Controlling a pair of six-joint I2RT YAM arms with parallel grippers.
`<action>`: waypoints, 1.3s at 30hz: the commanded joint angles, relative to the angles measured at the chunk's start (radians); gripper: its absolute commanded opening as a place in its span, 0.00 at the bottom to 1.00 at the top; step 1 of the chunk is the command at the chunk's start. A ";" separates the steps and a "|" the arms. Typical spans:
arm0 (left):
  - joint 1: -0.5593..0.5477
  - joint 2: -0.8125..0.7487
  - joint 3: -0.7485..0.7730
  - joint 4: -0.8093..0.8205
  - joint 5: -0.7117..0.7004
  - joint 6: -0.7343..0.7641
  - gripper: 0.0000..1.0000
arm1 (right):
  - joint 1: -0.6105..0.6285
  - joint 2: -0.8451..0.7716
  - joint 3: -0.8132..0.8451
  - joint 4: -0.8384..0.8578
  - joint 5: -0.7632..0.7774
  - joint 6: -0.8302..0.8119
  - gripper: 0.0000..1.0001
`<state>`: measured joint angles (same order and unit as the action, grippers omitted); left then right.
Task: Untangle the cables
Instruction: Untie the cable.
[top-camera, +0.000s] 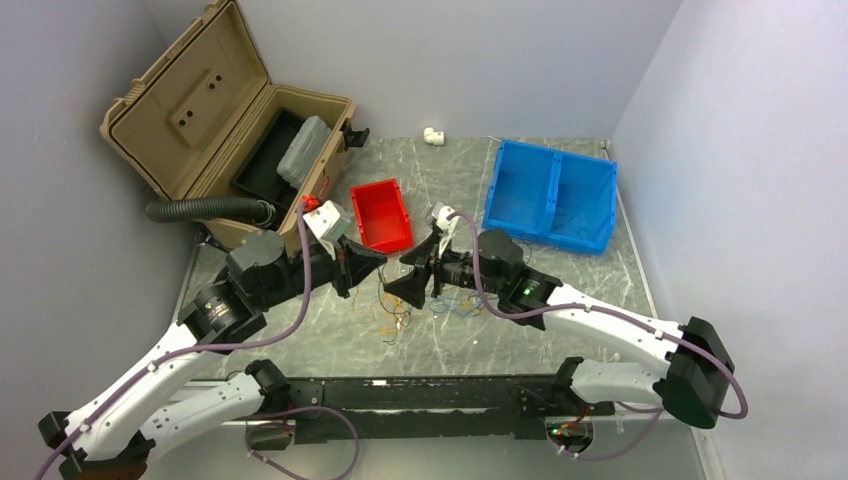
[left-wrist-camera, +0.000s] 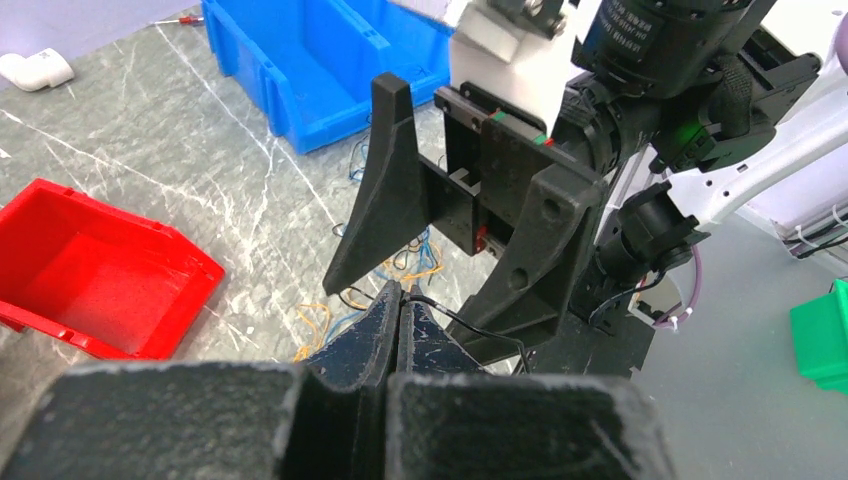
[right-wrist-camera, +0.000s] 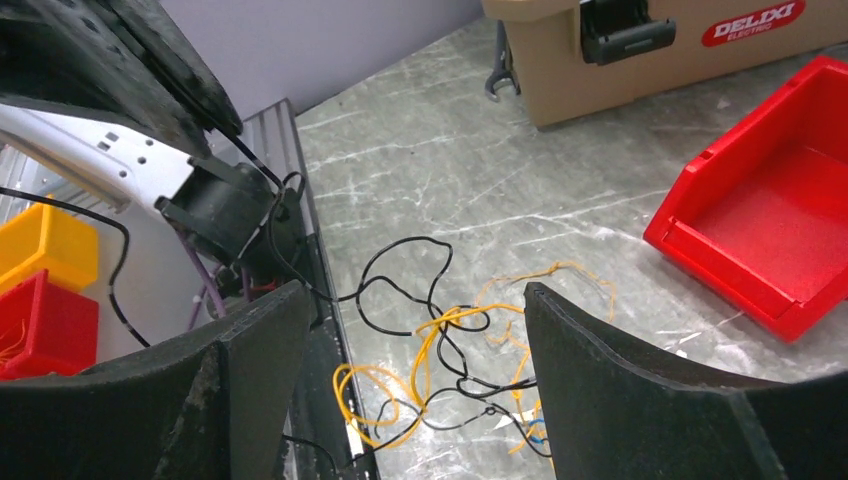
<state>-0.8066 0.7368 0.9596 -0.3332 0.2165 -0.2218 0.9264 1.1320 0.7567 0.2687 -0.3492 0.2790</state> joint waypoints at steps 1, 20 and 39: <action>0.003 0.002 0.010 0.057 0.024 0.005 0.00 | 0.024 0.027 0.048 0.043 0.008 -0.027 0.80; 0.002 -0.029 0.040 0.107 -0.018 0.014 0.00 | 0.076 0.337 -0.091 0.328 0.220 0.170 0.57; 0.003 -0.088 0.228 -0.014 -0.295 0.160 0.00 | 0.086 0.231 -0.201 -0.052 0.692 0.430 0.43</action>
<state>-0.8066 0.6621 1.1679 -0.3428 0.0193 -0.0959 1.0142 1.4502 0.5674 0.3126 0.2111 0.6655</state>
